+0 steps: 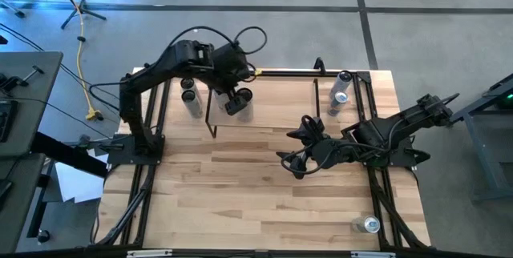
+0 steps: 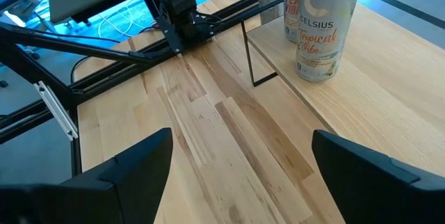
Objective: Place canned beverage on shelf
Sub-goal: Put the bottom white yellow soda can on the shelf
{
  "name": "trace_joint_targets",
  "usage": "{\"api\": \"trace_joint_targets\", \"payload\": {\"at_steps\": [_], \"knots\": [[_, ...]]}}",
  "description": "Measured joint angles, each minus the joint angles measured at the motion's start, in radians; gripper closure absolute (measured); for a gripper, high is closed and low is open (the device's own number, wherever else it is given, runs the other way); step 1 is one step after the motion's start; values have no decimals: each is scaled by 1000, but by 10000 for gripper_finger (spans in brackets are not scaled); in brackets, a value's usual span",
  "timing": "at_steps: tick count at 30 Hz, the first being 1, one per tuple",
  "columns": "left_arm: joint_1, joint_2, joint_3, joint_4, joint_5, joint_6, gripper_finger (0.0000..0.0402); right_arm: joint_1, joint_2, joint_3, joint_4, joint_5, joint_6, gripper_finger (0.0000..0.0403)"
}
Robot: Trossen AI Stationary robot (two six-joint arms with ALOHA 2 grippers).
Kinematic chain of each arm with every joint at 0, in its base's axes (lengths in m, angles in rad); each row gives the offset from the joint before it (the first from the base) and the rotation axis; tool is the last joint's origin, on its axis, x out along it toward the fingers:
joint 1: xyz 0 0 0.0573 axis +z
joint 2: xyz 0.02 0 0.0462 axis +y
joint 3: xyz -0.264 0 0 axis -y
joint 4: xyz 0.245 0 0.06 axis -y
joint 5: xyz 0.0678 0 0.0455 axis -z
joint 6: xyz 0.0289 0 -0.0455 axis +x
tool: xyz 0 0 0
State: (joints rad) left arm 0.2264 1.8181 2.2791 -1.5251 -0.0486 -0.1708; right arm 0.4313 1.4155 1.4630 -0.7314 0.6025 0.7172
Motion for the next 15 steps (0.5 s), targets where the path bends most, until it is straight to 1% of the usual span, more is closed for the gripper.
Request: {"api": "trace_joint_targets", "payload": {"at_steps": [9, 15], "knots": [[-6, -104, 0, 42, 4, -68, 57, 0, 0, 0, 1, 1, -44, 73], [-75, -183, 0, 102, 3, -88, 57, 0, 0, 0, 50, 6, -47, 73]]}}
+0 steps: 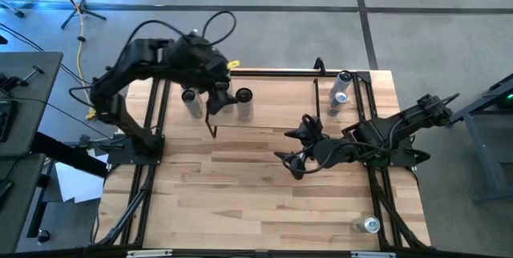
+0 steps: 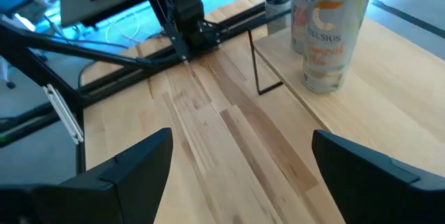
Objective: Place canned beverage on shelf
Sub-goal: Put the bottom white yellow soda can on the shelf
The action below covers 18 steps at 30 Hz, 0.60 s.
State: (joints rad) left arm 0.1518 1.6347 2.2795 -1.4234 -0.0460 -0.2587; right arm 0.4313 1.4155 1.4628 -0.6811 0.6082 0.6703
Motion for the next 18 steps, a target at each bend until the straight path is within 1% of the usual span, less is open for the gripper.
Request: {"api": "trace_joint_targets", "payload": {"at_steps": [3, 5, 7, 11, 15, 18], "knots": [[-64, -37, 0, 59, -31, 0, 57, 0, 0, 0, 23, 20, -12, 73], [-122, -59, 0, 93, -79, 3, 57, 0, 0, 0, 31, 20, -23, 73], [-185, -75, 0, 113, -142, 8, 57, 0, 0, 0, 30, 20, -24, 73], [-307, -98, -21, 149, -302, 6, 57, 0, 0, 0, 28, 19, -24, 73], [-404, -139, -113, 166, -418, -30, 57, 0, 0, 0, 27, 1, -24, 73], [-462, -188, -245, 200, -460, -99, 57, 0, 0, 0, 27, -18, -22, 73]]}}
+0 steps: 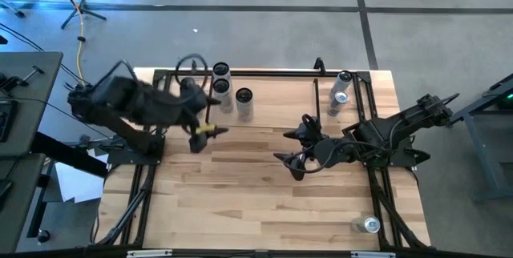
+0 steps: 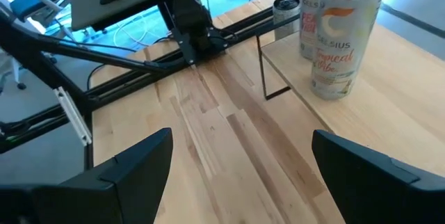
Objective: Place canned beverage on shelf
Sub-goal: Put the bottom white yellow soda can on the shelf
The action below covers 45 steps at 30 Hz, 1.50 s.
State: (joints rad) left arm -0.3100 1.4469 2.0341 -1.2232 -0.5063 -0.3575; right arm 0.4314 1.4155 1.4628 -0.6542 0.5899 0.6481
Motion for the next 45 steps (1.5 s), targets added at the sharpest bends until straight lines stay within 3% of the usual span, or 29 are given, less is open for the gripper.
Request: {"api": "trace_joint_targets", "payload": {"at_steps": [4, 9, 15, 23, 27, 34, 39, 42, 45], "knots": [[-73, -103, -246, 167, -44, -86, 57, 0, 14, 0, -36, 18, -2, 73], [-168, -246, -548, 489, -92, -155, 57, 0, 68, -42, -101, 68, 8, 73], [-253, -382, -788, 819, -255, -157, 57, 0, 79, -233, 171, 65, 19, 73], [-264, -452, -878, 881, -289, -154, 57, -48, 78, -370, 634, -22, -241, 73], [-250, -479, -878, 880, -286, -43, 57, -95, 77, -382, 671, -26, -354, 73], [-214, -593, -878, 881, -295, 138, 57, -172, 77, -382, 678, -24, -308, 82], [-176, -685, -877, 885, -278, 246, 57, -196, 77, -382, 679, 32, -281, 156], [-158, -725, -877, 882, -254, 273, 57, -217, 85, -382, 684, 31, -202, 245], [-153, -754, -877, 866, -254, 273, 57, -241, 120, -381, 714, -43, -206, 356]]}}
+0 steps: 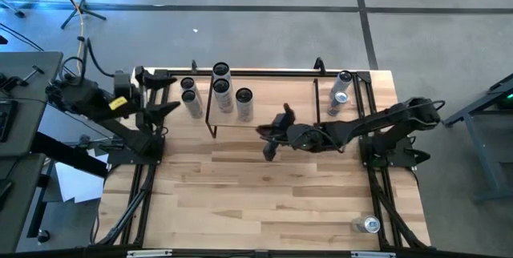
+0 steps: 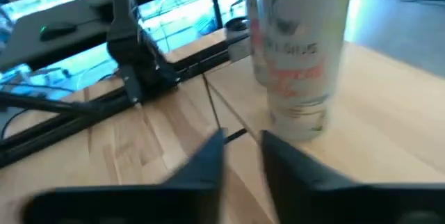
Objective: Place canned beverage on shelf
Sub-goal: Put the bottom white yellow soda can on the shelf
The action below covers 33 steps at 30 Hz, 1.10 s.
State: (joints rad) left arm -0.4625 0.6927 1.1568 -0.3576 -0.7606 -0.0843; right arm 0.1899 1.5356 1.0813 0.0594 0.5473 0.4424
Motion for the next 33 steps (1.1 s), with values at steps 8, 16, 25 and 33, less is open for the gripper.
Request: {"api": "trace_joint_targets", "payload": {"at_steps": [8, 16, 25, 33], "knots": [[0, -14, 0, -11, -36, 7, 57, -53, 133, 38, 77, -81, -61, 397], [0, -1, 0, -11, -101, -12, 57, -111, 147, 45, 67, -78, -161, 401], [0, 10, 0, -12, -168, -35, 57, -163, 147, 45, 69, -183, -256, 402], [0, 17, 0, -11, -187, -46, 57, -206, 147, 45, 74, -210, -289, 403]]}}
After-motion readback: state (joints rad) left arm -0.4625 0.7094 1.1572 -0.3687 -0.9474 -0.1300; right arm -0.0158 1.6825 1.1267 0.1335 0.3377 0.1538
